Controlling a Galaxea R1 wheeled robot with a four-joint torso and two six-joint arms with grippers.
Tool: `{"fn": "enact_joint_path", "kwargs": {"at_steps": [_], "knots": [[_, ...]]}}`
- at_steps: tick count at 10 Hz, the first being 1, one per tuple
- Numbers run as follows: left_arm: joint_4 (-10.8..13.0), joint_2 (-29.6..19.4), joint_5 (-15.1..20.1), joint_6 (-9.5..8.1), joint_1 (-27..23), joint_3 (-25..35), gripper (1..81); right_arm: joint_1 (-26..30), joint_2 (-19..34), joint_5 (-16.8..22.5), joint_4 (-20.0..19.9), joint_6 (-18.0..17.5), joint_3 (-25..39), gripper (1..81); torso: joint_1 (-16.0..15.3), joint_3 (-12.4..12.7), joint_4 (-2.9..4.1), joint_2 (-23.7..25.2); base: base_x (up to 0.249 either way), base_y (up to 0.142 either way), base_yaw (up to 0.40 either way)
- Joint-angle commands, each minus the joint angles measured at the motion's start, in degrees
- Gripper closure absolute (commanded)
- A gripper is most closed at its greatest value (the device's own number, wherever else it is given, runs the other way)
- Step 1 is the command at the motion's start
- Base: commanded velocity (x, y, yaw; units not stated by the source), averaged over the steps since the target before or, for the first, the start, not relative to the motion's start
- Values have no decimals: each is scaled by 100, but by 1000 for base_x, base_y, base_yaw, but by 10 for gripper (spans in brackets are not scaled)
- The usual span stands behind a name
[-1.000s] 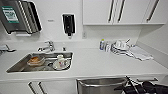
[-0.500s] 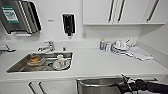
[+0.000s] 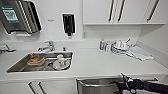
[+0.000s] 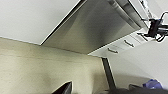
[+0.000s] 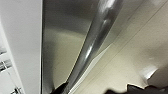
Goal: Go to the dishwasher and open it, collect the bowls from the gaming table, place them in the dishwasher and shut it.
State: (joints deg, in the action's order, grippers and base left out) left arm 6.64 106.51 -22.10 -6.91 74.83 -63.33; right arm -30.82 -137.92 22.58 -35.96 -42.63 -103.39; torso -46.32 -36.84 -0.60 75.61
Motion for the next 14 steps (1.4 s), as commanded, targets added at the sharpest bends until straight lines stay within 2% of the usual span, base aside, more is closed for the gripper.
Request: {"fn": "enact_joint_path", "kwargs": {"at_steps": [1,3,6,9,10,11,12,13,14], "knots": [[162,-270,162,6,-332,93,10,809,-10,-139,1,-70,-137,10,0,0,0,0,0,0,0],[162,-235,162,6,-332,66,10,747,-159,-175,-33,-96,-426,10,-2,-2,0,0,0,0,0],[162,-226,162,14,-332,57,10,712,-352,-70,10,-456,-830,10,-2,-2,0,0,0,0,0],[171,-199,162,14,-332,57,10,800,-616,397,37,-676,-1393,10,-2,-2,0,0,0,0,0],[171,-191,162,14,-332,49,10,835,-782,728,158,-843,-1708,10,-2,-5,0,0,0,0,0],[171,-191,162,14,-324,49,10,870,-897,1056,397,-1072,-1921,10,-2,-5,0,0,0,0,0],[171,-191,162,14,-332,49,10,905,-959,1302,854,-1485,-2018,10,-2,-5,0,0,0,0,0],[171,-174,162,14,-332,49,10,914,-941,1416,1467,-2080,-1860,10,-2,-5,0,0,0,0,0],[170,-156,162,14,-332,23,10,923,-898,1434,1844,-2475,-1668,10,-2,-5,0,0,0,0,0]]}}
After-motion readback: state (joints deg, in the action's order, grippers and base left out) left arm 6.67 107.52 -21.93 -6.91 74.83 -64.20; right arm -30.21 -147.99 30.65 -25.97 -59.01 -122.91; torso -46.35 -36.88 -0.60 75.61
